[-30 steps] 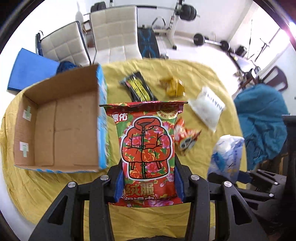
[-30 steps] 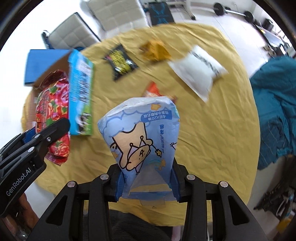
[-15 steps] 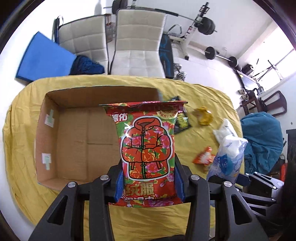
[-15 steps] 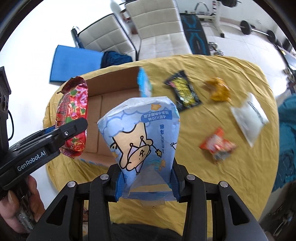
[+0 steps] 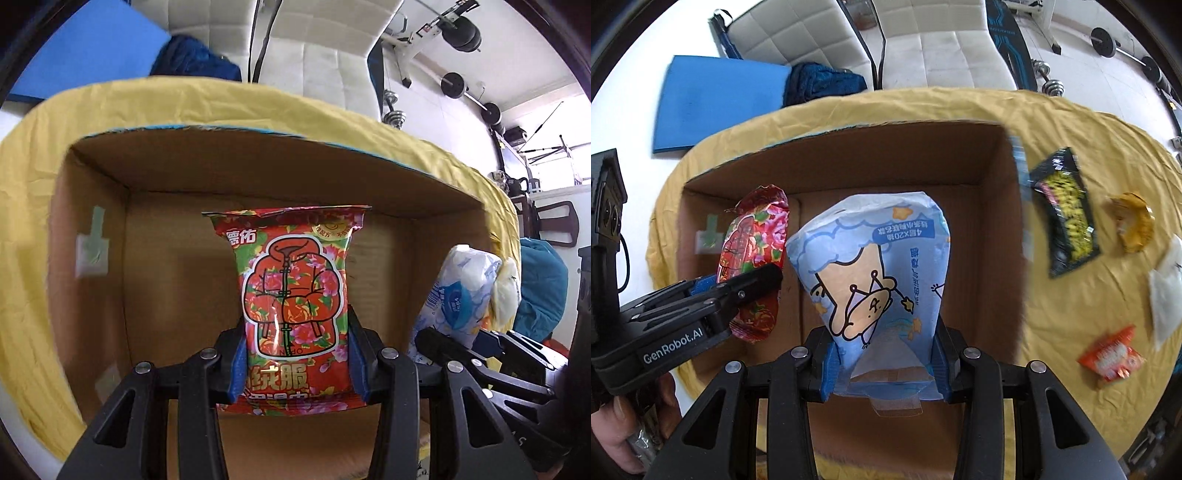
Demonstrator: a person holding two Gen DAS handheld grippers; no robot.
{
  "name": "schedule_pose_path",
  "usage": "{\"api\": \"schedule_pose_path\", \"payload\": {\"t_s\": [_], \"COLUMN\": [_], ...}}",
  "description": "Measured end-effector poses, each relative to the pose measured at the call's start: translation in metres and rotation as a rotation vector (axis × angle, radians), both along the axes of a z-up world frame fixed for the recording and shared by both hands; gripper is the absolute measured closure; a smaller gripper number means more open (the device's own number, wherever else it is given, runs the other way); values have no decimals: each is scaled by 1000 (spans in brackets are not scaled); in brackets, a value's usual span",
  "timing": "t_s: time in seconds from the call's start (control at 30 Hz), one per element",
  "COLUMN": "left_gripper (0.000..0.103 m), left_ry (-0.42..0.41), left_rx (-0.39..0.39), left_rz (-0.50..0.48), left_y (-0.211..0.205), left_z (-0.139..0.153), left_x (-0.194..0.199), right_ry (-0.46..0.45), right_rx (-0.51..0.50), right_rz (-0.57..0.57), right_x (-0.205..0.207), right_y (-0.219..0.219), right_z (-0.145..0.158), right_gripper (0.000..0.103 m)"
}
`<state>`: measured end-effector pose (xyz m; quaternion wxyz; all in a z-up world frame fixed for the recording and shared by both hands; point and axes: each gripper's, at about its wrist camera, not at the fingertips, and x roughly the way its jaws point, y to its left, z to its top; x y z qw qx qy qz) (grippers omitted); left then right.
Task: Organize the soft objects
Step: 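Carry both packs into the cardboard box and open both tools, then lift both tools out of the box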
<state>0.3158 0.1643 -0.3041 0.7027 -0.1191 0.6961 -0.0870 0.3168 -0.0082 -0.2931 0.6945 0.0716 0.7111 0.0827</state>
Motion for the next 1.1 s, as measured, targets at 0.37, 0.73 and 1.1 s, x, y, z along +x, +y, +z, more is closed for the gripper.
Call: {"api": "schedule_pose_path", "payload": {"t_s": [0.37, 0.73, 1.1], "left_gripper": [61, 58, 53], "left_ry": [101, 116, 29], "left_rx": [-148, -129, 50], "left_rz": [-53, -105, -78], "left_y": [-16, -36, -21], "left_z": [-56, -57, -22], "left_x": [33, 38, 8], "right_ry": [42, 33, -17], "right_rx": [-61, -105, -113], "right_rz": [-18, -28, -11], "right_x": [24, 30, 3], "right_y": [20, 28, 40], "right_z": [-66, -90, -56], "right_gripper": [57, 41, 25]}}
